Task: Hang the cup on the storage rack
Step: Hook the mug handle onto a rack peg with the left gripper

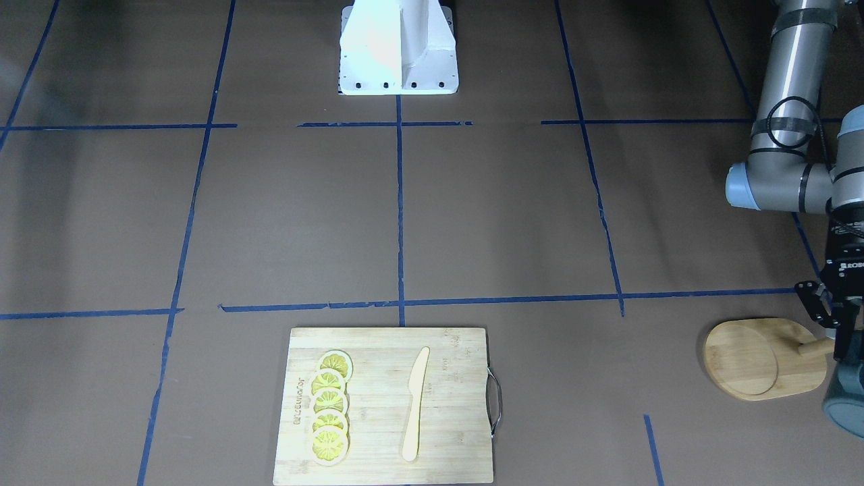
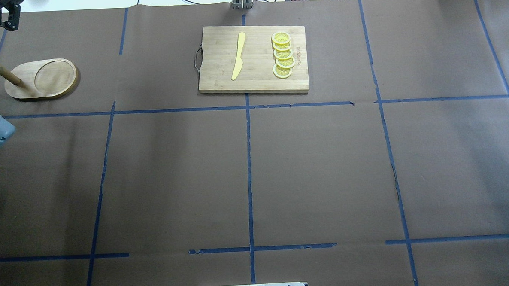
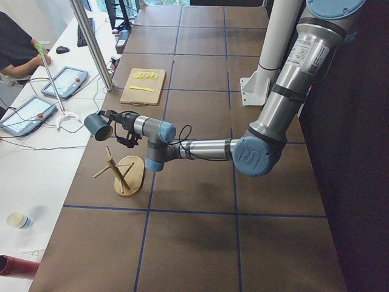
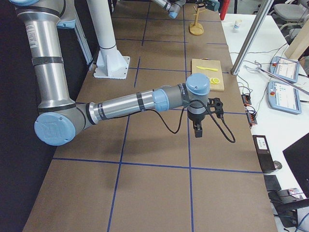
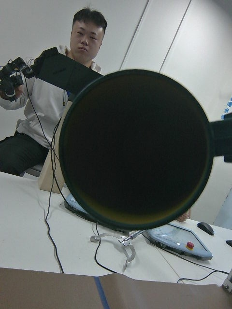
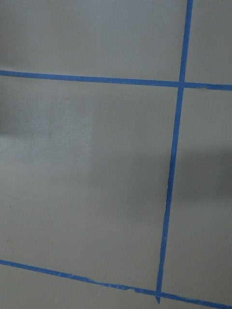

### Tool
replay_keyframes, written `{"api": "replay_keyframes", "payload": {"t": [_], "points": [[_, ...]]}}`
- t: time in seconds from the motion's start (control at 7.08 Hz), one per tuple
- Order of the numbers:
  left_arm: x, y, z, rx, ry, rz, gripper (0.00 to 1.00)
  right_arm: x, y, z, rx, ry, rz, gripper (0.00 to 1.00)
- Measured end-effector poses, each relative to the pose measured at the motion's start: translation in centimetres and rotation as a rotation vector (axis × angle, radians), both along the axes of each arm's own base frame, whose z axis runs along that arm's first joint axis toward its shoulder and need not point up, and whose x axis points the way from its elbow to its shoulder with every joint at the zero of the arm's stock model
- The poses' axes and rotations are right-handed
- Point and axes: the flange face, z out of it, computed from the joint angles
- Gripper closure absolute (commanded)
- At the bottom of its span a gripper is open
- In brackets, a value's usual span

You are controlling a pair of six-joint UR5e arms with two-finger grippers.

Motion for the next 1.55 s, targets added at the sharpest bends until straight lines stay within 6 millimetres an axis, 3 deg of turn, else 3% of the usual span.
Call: {"api": "replay_keyframes", "payload": {"t": [0.56,0.99,1.55], "points": [[-1.5,0.8,1.9,-0.028,0.020,-0.007,1.00,0.0,0.3,-0.7,0.009,0.000,0.000,0.00],[-3.5,5.0,6.3,-0.016,0.031,-0.005,1.00,0.0,0.4,-0.4,0.004,0.000,0.000,0.00],[-3.8,6.4,9.1,-0.051,0.057,0.007,0.98,0.0,0.6,-0.3,0.001,0.001,0.000,0.00]]}}
